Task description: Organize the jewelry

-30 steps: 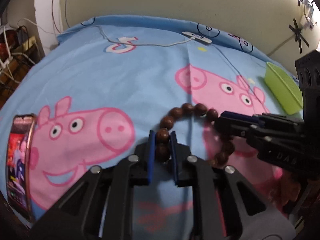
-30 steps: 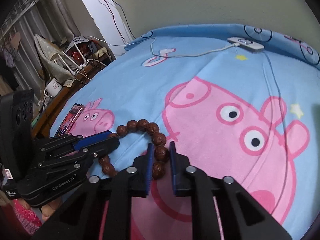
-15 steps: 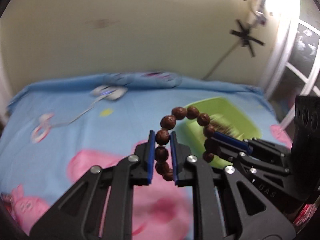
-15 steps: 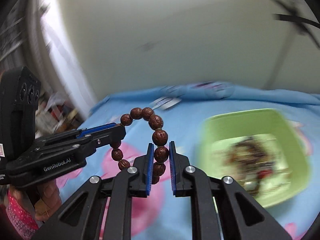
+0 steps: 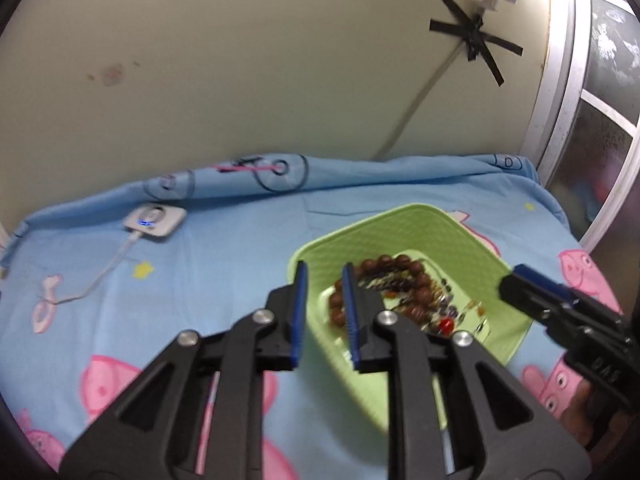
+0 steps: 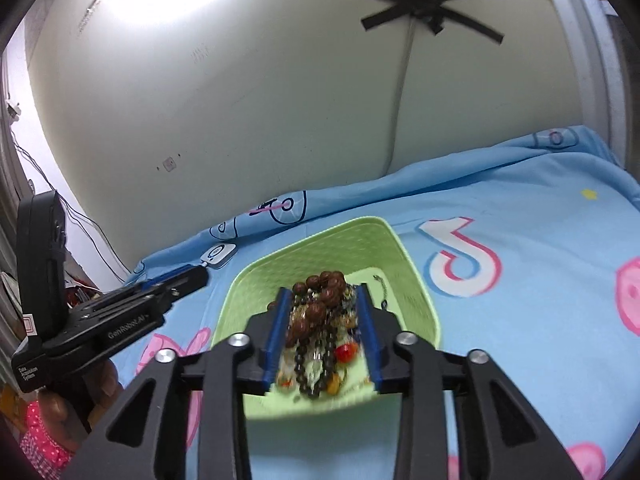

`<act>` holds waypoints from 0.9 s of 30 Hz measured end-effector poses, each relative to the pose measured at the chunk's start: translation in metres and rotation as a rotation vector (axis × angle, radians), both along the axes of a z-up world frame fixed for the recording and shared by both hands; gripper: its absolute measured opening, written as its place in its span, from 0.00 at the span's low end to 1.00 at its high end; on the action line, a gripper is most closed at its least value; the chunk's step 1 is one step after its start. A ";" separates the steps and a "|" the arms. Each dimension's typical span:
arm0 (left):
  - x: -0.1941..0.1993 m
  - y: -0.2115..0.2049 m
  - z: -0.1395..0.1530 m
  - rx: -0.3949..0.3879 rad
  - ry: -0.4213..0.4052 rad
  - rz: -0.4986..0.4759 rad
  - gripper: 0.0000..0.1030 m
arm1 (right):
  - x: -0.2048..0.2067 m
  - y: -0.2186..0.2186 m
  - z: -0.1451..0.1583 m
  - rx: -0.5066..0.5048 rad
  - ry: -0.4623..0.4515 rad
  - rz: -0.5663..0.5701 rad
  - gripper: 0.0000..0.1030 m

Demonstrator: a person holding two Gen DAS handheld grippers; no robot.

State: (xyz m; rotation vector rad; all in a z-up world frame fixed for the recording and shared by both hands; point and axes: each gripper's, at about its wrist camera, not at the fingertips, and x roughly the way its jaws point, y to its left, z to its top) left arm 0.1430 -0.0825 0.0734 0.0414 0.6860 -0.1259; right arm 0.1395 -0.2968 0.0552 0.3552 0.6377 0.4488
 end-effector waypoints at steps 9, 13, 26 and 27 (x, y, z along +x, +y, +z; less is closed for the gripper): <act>-0.083 0.010 -0.018 0.095 -0.041 0.075 0.44 | -0.081 0.005 -0.027 0.101 0.029 -0.082 0.28; -0.111 0.013 -0.032 0.087 -0.023 0.073 0.60 | -0.113 0.012 -0.036 0.118 0.061 -0.094 0.30; -0.160 0.028 -0.049 0.112 -0.022 0.119 0.94 | -0.147 0.032 -0.045 0.117 0.098 -0.079 0.35; -0.161 0.030 -0.050 0.119 -0.019 0.128 0.94 | -0.147 0.032 -0.045 0.118 0.100 -0.081 0.35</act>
